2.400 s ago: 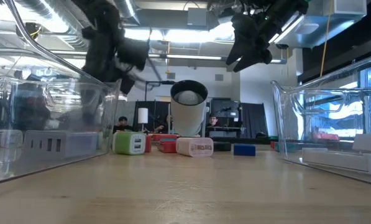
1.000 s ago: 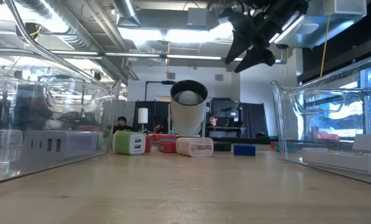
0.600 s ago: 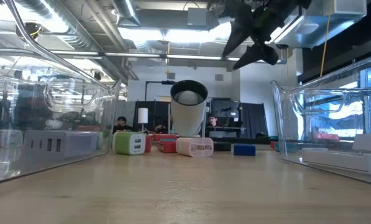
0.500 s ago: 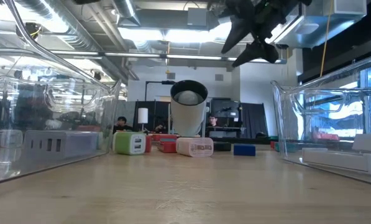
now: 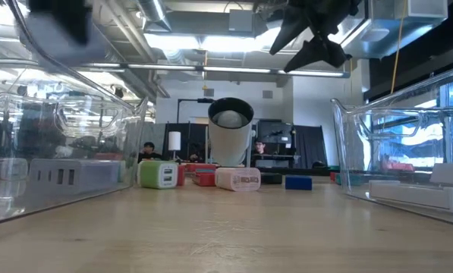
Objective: Pick & Place Office items
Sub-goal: Put the left purple charger adapter into the left transparent bin, then put the top left red charger adapter into the left transparent bin
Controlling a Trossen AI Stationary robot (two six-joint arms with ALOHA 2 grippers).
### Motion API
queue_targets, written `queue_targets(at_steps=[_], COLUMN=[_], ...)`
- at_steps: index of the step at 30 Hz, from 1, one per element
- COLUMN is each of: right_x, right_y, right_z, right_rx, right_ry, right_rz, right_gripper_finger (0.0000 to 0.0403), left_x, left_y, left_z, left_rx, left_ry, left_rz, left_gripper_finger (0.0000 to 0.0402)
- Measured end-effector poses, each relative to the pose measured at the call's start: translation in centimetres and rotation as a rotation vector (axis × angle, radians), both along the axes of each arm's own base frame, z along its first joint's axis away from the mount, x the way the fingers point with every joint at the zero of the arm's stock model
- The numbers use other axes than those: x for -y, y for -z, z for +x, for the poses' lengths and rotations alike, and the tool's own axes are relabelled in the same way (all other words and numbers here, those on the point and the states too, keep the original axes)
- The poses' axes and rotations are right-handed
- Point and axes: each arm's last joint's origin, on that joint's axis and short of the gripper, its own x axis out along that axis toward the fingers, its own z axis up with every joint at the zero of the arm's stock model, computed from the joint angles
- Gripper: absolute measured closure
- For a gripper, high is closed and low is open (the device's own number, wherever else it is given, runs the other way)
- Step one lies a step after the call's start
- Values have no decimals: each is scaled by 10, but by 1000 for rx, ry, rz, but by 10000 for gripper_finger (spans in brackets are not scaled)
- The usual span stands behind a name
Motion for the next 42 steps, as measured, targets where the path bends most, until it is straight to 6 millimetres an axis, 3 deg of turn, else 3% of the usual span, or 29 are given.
queue_targets(at_steps=[11, 20, 32, 36, 42], right_x=[1, 1, 1, 1, 1], right_y=[-1, -1, -1, -1, -1], right_z=[0, 0, 0, 0, 0], right_rx=[1, -5, -5, -3, -3], right_ry=[24, 8, 13, 14, 14], right_rz=[-59, -76, -80, -80, -80], right_gripper_finger=[159, 159, 159, 159, 159], left_x=[15, 17, 9, -4, -34], left_y=[64, 76, 53, 29, -28], left_z=[19, 22, 18, 17, 8], left_rx=[-309, -345, -354, -366, -280], left_ry=[34, 23, 101, 151, 162], left_rz=[23, 31, -23, -16, 138], left_gripper_finger=[278, 270, 214, 217, 230])
